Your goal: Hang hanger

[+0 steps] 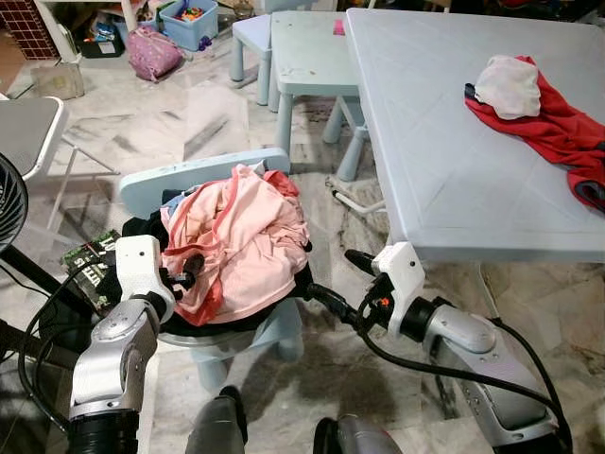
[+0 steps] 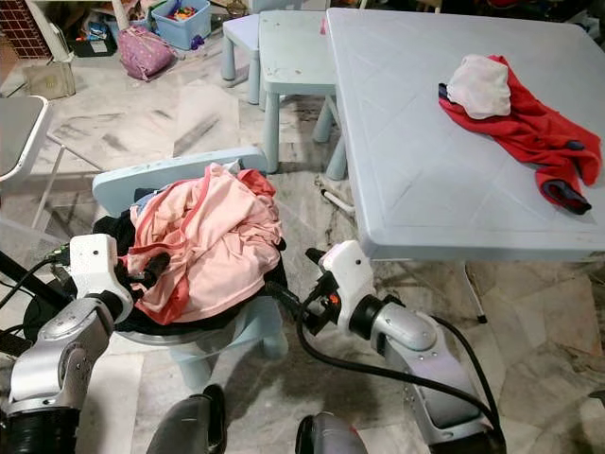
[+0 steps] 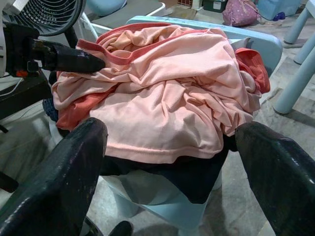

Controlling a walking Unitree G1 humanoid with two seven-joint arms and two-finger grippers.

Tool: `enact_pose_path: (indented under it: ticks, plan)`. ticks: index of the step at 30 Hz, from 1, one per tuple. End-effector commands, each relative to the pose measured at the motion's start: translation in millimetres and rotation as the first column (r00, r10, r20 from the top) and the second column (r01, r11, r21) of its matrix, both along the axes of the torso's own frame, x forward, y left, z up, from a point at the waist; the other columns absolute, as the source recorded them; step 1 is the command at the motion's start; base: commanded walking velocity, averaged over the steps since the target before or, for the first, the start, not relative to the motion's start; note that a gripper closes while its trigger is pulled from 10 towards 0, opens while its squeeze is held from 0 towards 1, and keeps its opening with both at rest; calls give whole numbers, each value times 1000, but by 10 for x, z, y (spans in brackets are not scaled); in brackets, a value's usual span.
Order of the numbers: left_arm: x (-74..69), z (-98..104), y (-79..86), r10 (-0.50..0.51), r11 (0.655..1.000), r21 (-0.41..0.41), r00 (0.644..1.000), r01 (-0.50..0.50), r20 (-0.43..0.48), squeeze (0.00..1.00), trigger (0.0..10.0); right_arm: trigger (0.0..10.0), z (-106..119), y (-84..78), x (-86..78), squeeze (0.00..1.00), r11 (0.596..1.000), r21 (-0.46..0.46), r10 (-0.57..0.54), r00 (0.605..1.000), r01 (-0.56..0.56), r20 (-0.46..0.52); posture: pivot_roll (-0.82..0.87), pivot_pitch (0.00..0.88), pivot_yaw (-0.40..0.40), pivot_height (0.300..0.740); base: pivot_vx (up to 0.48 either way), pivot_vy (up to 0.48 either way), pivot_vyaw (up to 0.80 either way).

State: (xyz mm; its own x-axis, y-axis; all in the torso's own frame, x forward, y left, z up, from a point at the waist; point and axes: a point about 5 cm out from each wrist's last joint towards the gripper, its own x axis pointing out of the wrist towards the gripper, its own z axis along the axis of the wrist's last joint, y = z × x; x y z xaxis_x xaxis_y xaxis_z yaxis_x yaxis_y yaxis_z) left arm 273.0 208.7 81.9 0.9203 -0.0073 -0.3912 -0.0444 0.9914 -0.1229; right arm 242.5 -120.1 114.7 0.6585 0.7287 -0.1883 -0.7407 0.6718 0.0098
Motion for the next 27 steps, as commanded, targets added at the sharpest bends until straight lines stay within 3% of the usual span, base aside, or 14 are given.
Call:
enact_pose_path:
  ticks: [1,2,3,4,5,9,10,11,12,13,18,19,20,27]
  plan:
    - [6,-41,25,-6,1000,-9,1000,6,-21,0,10000,10000,40,-1,-12,0,1000,-14,8,1000,-8,21,-57,161,-85,740,0,0,0]
    - [12,-43,31,-5,1000,-8,1000,5,-22,0,7922,10000,40,0,-12,0,1000,-15,8,1000,-8,22,-57,161,-85,740,0,0,0]
    - [19,-49,37,-4,1000,-10,1000,4,-24,0,7922,10000,40,2,-12,0,1000,-16,8,1000,-7,22,-58,160,-85,740,0,0,0]
    - [28,-57,41,-6,1000,-12,1000,5,-25,0,2353,10000,40,3,-10,0,1000,-18,7,1000,-6,24,-58,160,-85,740,0,0,0]
    - [35,-58,41,-9,1000,-13,1000,9,-24,0,0,10000,40,4,-6,0,1000,-20,6,1000,-5,26,-58,160,-85,740,0,0,0]
    - [49,-60,32,-26,1000,-8,999,26,-20,0,0,10000,45,-8,9,0,1000,-30,1,999,0,36,-62,155,-87,740,0,0,0]
    - [54,-50,27,-41,999,15,999,41,-15,0,2745,10000,46,-12,13,0,999,-34,1,999,0,38,-62,154,-88,740,0,0,0]
    - [55,-34,24,-50,997,53,999,51,-11,0,8863,10000,45,-13,17,0,999,-40,2,999,-1,42,-62,152,-89,740,0,0,0]
    - [56,-15,20,-59,994,96,998,60,-6,0,8863,10000,44,-14,20,0,999,-46,4,999,-2,46,-62,152,-89,740,0,0,0]
    - [45,10,-1,-61,993,104,998,60,0,0,10000,10000,45,-13,23,0,999,-48,4,999,-2,48,-59,151,-88,740,0,0,0]
    - [-71,133,-120,-31,995,93,999,27,44,0,10000,10000,40,1,31,0,999,-50,8,999,-5,53,-45,154,-90,740,0,0,0]
    - [-117,159,-147,-10,997,79,998,5,62,71,10000,10000,37,7,31,0,999,-50,9,999,-6,53,-41,154,-91,740,0,0,0]
    - [-146,174,-163,3,997,76,997,-9,72,1000,10000,10000,34,10,32,0,999,-50,9,999,-6,53,-38,155,-91,740,0,0,0]
    - [-355,252,-138,122,980,136,978,-145,167,1000,10000,10000,14,55,35,0,998,-55,30,998,-27,57,-16,157,-94,740,0,0,0]
